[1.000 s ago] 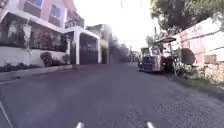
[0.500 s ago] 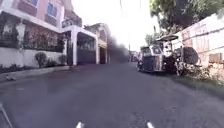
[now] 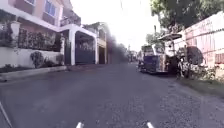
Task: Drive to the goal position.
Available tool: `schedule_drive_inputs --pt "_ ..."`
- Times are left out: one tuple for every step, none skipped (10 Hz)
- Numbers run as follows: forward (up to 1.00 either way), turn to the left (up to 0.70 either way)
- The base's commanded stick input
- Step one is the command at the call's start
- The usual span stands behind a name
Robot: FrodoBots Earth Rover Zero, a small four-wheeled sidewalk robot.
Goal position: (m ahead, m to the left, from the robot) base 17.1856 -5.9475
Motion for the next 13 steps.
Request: schedule_drive_inputs --pt "0.70 0.00" --pt "0.70 0.00" --pt "0.70 0.00" --pt "0.70 0.00" --pt "0.70 0.00" --pt "0.70 0.00" --pt "0.70 0.00" --pt "0.70 0.00" --pt "0.70 0.00" --pt "0.70 0.00" --pt "0.70 0.00" --pt "0.70 0.00" --pt "0.70 0.00"
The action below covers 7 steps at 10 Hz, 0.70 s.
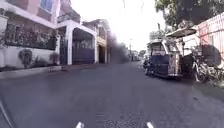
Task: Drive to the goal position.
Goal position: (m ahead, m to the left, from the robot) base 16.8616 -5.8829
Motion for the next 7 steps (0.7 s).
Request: schedule_drive_inputs --pt "0.70 0.00" --pt "0.70 0.00" --pt "0.70 -0.01" --pt "0.70 -0.19" --pt "0.70 -0.28" --pt "0.70 -0.28" --pt "0.70 -0.28"
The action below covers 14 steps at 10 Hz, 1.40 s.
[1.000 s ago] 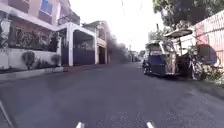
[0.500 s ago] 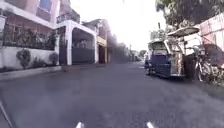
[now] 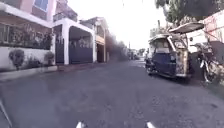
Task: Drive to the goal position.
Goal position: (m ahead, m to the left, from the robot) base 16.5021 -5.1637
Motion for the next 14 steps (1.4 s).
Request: schedule_drive_inputs --pt "0.70 -0.28" --pt "0.70 -0.28" --pt "0.70 -0.01" --pt "0.70 0.00" --pt "0.70 0.00" --pt "0.70 0.00" --pt "0.70 0.00" --pt "0.70 0.00" --pt "0.70 0.00" --pt "0.70 0.00" --pt "0.70 0.00" --pt "0.70 0.00" --pt "0.70 0.00" --pt "0.70 0.00"
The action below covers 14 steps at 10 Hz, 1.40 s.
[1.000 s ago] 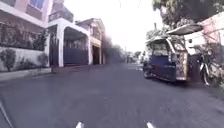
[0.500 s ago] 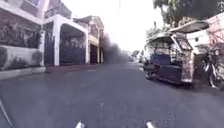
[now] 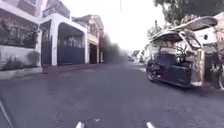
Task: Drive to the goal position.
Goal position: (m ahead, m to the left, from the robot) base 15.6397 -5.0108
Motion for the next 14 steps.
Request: schedule_drive_inputs --pt "0.70 0.00" --pt "0.70 0.00" --pt "0.70 0.00" --pt "0.70 0.00" --pt "0.70 0.00" --pt "0.70 0.00" --pt "0.70 0.00" --pt "0.70 0.00" --pt "0.70 0.00" --pt "0.70 0.00" --pt "0.70 0.00" --pt "0.70 0.00" --pt "0.70 0.00" --pt "0.70 0.00"
